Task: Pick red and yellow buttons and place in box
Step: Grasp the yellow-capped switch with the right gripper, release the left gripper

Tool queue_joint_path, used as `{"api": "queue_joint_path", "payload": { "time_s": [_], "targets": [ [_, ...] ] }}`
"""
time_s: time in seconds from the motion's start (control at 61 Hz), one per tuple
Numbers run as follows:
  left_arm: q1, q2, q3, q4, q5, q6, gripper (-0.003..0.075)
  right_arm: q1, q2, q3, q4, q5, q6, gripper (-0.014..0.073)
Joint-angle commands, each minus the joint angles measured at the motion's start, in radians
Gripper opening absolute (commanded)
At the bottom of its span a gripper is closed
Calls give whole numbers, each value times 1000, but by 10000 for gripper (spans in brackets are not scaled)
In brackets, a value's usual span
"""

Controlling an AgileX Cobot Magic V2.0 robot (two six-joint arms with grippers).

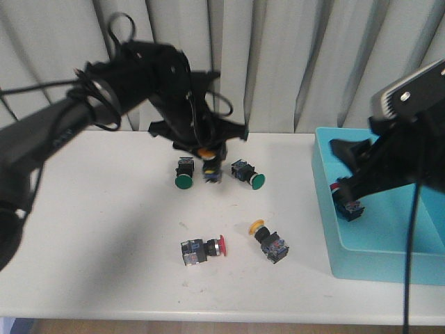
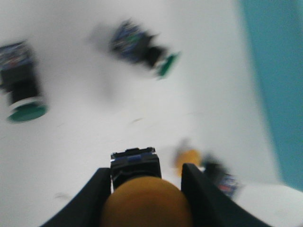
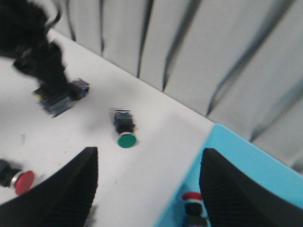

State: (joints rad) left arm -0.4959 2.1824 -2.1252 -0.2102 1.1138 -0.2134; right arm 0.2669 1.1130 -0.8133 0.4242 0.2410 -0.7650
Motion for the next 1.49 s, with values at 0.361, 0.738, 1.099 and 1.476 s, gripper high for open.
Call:
{"api": "queue_joint_path", "payload": {
  "time_s": [0.361, 0.738, 1.099, 1.476],
  "targets": [
    [-1, -212, -31, -397, 98, 337, -6, 246, 75, 1, 53, -137, -157, 463],
    [-2, -293, -30, -481, 142, 384, -6, 246, 75, 1, 86, -187, -135, 517],
    [-2, -314, 51, -539, 142, 405, -6, 246, 70, 1, 81, -255, -139, 519],
    [-5, -316, 73, -686, 142, 466, -6, 246, 74, 1, 83, -266, -138, 517]
  ]
}}
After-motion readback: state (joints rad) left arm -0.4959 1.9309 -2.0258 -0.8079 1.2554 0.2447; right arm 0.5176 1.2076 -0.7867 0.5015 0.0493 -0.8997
